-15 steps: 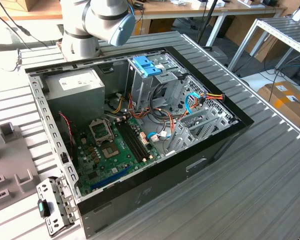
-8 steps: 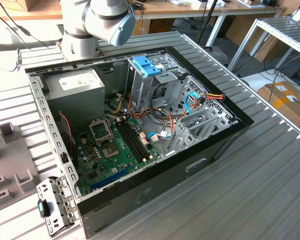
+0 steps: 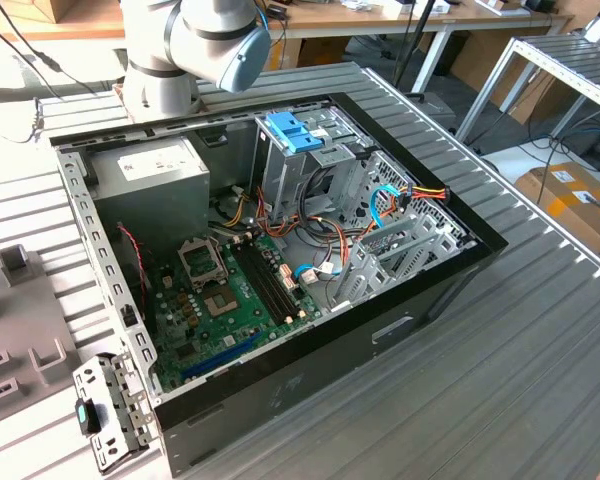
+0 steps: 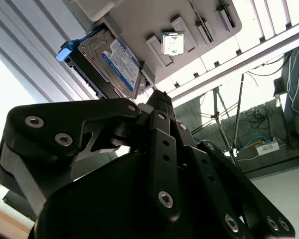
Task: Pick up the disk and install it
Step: 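Pick up the disk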
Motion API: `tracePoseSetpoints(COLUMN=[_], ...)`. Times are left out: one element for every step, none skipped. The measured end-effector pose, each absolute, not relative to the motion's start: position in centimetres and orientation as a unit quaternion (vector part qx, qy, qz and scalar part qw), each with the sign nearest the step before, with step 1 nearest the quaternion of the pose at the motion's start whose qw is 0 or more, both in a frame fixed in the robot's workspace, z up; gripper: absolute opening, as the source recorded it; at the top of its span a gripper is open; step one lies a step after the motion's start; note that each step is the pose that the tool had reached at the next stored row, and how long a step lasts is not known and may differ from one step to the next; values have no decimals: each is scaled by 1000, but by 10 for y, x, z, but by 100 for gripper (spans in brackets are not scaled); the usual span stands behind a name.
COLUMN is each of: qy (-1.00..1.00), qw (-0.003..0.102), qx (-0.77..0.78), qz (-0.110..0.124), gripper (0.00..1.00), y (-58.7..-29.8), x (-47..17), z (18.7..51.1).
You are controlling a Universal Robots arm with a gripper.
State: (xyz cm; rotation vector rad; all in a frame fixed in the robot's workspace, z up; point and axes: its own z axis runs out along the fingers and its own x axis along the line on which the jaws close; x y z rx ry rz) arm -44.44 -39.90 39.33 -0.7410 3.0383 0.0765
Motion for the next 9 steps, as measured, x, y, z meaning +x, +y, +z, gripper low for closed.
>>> tracePoseSetpoints(qy=[971,970,969,968,967,967,965,964,963], qw=[7,7,6,6,6,6,6,6,6], qx=[-239,-242,-246,-250,-253,-255,-259,-263,-268], qz=[24,24,25,25,25,25,25,25,25], gripper=[11,11,11,11,11,11,11,11,11], y=[-399,-399,-399,-399,-399,-399,-399,-399,-399], x=[-444,-444,-444,-444,-444,-444,-444,-444,-444], z=[393,393,393,393,393,393,393,393,393])
